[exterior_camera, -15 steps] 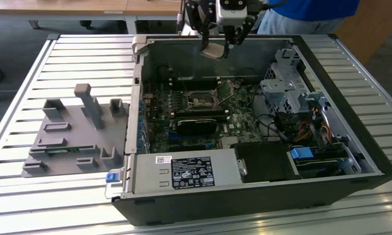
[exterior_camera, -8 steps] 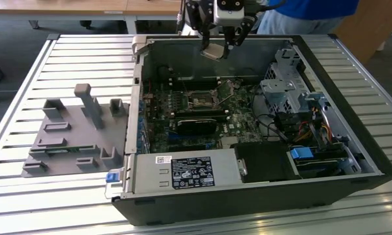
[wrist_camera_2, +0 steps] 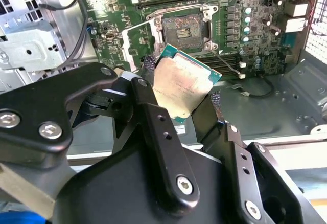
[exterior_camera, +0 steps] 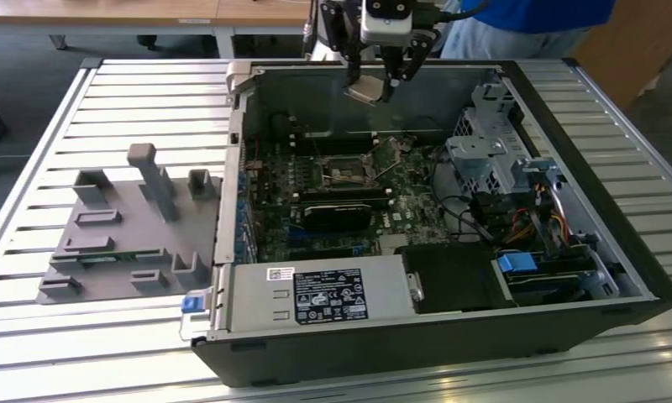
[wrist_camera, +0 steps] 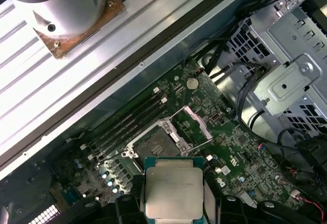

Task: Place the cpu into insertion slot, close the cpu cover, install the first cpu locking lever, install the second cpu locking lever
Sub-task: 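Place the cpu into insertion slot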

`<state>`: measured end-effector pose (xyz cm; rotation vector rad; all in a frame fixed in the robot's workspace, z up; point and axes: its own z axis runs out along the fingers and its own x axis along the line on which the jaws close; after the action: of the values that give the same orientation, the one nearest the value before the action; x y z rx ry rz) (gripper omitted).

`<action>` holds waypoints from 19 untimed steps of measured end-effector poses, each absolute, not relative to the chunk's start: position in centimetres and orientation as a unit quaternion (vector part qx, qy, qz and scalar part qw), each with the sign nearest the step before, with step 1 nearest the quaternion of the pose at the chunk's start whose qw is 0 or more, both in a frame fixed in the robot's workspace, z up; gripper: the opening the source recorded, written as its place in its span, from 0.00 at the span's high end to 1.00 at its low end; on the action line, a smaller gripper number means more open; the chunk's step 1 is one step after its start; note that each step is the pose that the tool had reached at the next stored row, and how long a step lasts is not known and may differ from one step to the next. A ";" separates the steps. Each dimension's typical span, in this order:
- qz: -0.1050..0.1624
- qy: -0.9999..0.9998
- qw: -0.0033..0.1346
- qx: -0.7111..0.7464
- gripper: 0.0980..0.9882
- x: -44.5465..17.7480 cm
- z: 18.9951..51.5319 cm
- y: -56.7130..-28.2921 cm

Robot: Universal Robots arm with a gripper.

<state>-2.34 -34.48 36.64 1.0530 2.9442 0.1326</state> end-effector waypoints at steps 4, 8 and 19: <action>0.042 0.937 0.006 0.346 0.50 -2.3 36.6 -34.5; 0.042 0.933 0.007 0.356 0.50 -2.3 36.5 -34.5; 0.042 0.930 0.007 0.366 0.50 -2.3 36.2 -34.5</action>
<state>-2.34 -34.48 36.22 1.1445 2.9070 0.1316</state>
